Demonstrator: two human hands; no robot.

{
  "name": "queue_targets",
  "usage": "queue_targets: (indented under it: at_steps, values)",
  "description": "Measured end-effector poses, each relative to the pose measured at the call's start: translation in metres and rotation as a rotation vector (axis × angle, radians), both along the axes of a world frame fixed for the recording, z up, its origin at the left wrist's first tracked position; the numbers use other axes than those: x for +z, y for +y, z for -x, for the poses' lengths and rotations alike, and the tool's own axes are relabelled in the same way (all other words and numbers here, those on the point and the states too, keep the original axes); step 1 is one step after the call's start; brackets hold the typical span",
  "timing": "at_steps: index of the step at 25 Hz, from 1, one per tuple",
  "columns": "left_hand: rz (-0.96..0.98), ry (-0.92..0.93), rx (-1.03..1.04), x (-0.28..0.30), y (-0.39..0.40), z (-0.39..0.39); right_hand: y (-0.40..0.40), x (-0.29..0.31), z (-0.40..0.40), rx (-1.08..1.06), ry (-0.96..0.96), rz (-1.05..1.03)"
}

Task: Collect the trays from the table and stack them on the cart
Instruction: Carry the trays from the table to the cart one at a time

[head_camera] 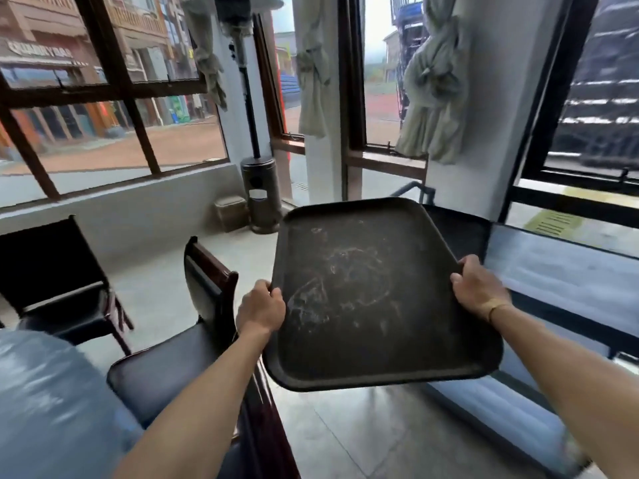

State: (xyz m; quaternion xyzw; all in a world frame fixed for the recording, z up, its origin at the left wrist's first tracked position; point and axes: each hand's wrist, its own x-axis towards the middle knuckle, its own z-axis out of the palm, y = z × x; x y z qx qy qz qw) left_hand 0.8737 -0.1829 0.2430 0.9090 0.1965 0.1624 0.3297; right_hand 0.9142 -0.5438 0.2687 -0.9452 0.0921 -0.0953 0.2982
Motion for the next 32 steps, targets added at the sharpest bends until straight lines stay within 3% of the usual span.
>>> queue_targets:
  at_steps: [11, 23, 32]
  values:
    - [-0.035, -0.002, -0.350, -0.019, -0.172, -0.126, -0.163, -0.023, -0.004, -0.343, 0.057, 0.029]
    - [-0.047, 0.033, -0.640, -0.045, -0.324, -0.315, -0.291, -0.043, -0.099, -0.611, 0.226, 0.184]
    - [-0.144, 0.028, -0.820, -0.057, -0.463, -0.379, -0.398, -0.063, -0.113, -0.815, 0.346, 0.192]
